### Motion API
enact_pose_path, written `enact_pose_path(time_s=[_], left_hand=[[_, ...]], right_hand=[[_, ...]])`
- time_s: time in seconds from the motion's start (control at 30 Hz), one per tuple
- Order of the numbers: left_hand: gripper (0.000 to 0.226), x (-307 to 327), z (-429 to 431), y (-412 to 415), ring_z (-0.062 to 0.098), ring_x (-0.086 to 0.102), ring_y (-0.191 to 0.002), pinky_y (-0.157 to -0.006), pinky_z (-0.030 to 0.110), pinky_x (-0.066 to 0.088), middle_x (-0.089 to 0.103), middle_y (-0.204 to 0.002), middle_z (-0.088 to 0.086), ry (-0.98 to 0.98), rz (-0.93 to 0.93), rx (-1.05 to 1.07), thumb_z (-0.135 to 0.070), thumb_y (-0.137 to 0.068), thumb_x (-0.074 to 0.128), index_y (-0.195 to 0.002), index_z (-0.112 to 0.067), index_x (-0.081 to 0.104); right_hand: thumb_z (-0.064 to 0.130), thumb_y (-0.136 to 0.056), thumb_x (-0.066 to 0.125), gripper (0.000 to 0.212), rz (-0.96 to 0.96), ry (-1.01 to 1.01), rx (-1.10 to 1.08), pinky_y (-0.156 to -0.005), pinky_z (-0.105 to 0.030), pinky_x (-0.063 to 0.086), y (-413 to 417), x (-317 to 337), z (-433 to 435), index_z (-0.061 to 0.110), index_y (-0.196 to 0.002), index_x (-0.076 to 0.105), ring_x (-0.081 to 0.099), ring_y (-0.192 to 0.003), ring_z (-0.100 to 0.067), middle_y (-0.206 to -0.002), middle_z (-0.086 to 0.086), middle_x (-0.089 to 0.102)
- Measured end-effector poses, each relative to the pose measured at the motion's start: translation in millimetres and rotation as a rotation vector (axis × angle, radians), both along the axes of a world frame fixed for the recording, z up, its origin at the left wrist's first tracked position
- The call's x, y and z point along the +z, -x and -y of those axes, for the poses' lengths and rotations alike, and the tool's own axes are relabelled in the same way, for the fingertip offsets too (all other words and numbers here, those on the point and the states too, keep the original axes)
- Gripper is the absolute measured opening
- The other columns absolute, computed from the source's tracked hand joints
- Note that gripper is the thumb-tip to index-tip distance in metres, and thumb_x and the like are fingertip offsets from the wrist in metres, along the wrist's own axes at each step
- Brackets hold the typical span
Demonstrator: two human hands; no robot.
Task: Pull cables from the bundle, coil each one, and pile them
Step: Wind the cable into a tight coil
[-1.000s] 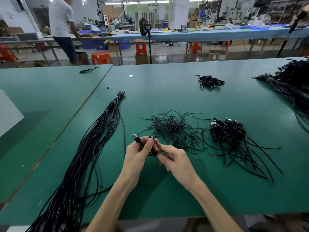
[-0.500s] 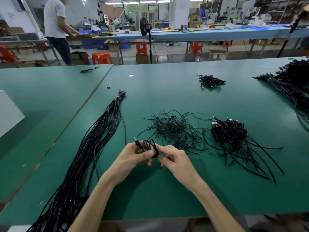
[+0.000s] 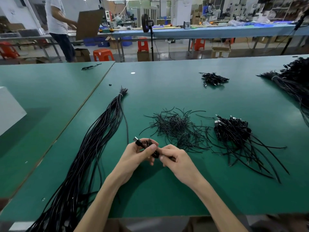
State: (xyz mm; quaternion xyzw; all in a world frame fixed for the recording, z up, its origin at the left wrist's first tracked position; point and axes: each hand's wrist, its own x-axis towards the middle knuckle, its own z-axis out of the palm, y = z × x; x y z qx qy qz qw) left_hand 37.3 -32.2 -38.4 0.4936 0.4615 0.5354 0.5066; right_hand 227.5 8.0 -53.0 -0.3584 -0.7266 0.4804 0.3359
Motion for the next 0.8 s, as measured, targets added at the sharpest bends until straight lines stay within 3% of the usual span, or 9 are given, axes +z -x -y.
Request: enact_pose_path(time_s=[0.17,0.3,0.4,0.5,0.6,0.73,0.8], left_hand=[[0.020,0,1,-1,0.024,0.067,-0.080,-0.079,0.033,0.059,0.073,-0.099,0.012,-0.004,-0.009,0.003,-0.021,-0.094,0.071,-0.111,-0.011,0.073],[0.024,2,2,-3,0.027,0.071,-0.107,-0.090,0.030,0.057,0.074,-0.115,0.013,-0.032,-0.010,-0.038,-0.015,-0.093,0.073,-0.118,-0.013,0.072],[0.028,3,2,-4,0.027,0.071,-0.108,-0.089,0.029,0.057,0.074,-0.115,0.014,-0.066,-0.011,-0.044,-0.012,-0.093,0.074,-0.120,-0.013,0.073],[0.033,1,2,-3,0.029,0.073,-0.091,-0.086,0.031,0.058,0.073,-0.110,0.014,-0.098,-0.048,-0.026,-0.014,-0.091,0.077,-0.124,-0.015,0.072],[0.037,2,2,0,0.027,0.075,-0.085,-0.085,0.027,0.057,0.076,-0.109,0.011,-0.083,-0.092,-0.009,-0.024,-0.087,0.083,-0.123,-0.021,0.073],[0.031,2,0,5,0.033,0.073,-0.104,-0.095,0.038,0.059,0.074,-0.120,0.013,-0.019,-0.014,-0.011,-0.021,-0.089,0.080,-0.118,-0.015,0.074],[0.022,5,-3,6,0.035,0.071,-0.109,-0.092,0.039,0.060,0.072,-0.120,0.017,0.022,0.048,-0.012,-0.016,-0.094,0.073,-0.114,-0.008,0.074]], right_hand=[[0.012,-0.097,0.069,0.038,-0.065,0.016,-0.043,-0.079,-0.022,0.054,2,0,1,0.025,-0.133,0.066,0.069,-0.085,-0.009,-0.102,0.016,0.067],[0.029,-0.087,0.081,0.043,-0.041,-0.021,-0.089,-0.094,-0.026,0.055,8,2,5,0.031,-0.127,0.064,0.066,-0.106,-0.006,-0.115,0.015,0.069],[0.020,-0.090,0.077,0.041,-0.008,-0.182,-0.157,-0.089,-0.014,0.048,10,3,8,0.033,-0.128,0.066,0.062,-0.103,-0.001,-0.107,0.021,0.062],[0.010,-0.093,0.073,0.042,0.001,-0.237,-0.198,-0.088,-0.019,0.050,8,5,10,0.023,-0.133,0.068,0.063,-0.097,-0.008,-0.101,0.015,0.059],[0.010,-0.095,0.071,0.042,0.019,-0.318,-0.209,-0.084,-0.014,0.047,7,7,13,0.020,-0.135,0.066,0.060,-0.094,-0.007,-0.098,0.010,0.058],[0.008,-0.093,0.073,0.042,-0.006,-0.305,-0.257,-0.080,-0.012,0.045,5,8,11,0.016,-0.134,0.067,0.058,-0.092,-0.007,-0.098,0.007,0.060],[0.007,-0.092,0.073,0.044,-0.003,-0.290,-0.253,-0.078,-0.012,0.045,4,9,10,0.015,-0.135,0.067,0.058,-0.089,-0.006,-0.097,0.007,0.060]])
